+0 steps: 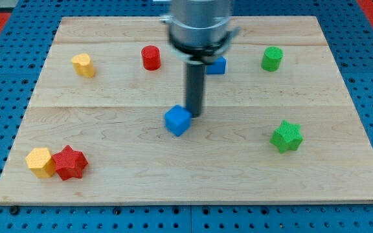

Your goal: Slide the blue cube closer to the red star

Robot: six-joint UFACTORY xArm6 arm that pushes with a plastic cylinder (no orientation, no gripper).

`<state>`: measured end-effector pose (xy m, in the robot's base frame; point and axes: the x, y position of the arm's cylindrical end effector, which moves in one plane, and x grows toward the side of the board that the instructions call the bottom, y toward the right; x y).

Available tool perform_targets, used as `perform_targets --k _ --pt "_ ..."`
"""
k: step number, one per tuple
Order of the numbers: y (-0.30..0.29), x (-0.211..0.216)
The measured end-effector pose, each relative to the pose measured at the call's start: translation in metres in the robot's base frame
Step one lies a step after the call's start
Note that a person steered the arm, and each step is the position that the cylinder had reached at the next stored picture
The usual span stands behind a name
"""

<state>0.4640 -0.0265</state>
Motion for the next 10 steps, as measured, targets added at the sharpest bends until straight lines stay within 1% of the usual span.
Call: perform_targets --k 1,2,3,4,5,6,7,8,9,10 --pt "-0.061 0.041" --pt "-0.06 0.052" --pt "-0.028 0.043" --pt "-0.024 0.064" --pt "-0.061 0.084" --pt "-0.062 0.087" --pt "-0.04 0.075" --pt "-0.05 0.058" --pt "-0.075 0.058" --pt "-0.093 0.073"
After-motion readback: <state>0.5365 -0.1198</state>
